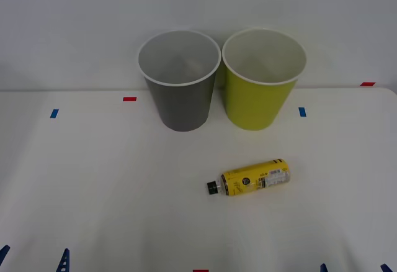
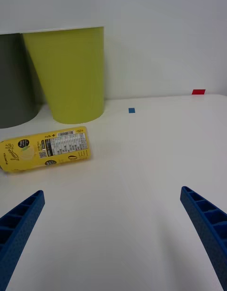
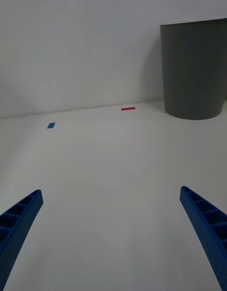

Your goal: Put cans in the gray bin and PET bottles in the light green bin.

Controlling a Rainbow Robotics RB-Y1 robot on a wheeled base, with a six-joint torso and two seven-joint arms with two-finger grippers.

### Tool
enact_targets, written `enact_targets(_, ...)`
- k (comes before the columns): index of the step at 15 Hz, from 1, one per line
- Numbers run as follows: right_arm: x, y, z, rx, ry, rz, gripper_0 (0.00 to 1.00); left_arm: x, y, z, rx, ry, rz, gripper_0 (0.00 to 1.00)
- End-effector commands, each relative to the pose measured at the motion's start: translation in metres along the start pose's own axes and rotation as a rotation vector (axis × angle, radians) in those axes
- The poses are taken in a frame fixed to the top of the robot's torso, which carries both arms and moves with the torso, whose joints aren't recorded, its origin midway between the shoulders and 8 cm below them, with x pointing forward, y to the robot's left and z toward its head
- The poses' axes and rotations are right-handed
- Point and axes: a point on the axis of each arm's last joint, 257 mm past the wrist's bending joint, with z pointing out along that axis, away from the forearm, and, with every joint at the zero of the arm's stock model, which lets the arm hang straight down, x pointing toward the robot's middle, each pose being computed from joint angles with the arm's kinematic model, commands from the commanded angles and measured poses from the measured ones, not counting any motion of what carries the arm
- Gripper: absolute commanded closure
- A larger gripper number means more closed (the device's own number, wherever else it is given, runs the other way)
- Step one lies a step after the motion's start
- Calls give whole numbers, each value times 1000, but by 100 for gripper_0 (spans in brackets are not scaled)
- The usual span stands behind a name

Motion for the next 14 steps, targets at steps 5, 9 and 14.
enact_targets(5,0,0,0,0,0,0,0,0,0,0,0,0,0,0)
enact_targets(9,0,0,0,0,0,0,0,0,0,0,0,0,0,0)
enact_targets(14,0,0,0,0,0,0,0,0,0,0,0,0,0,0)
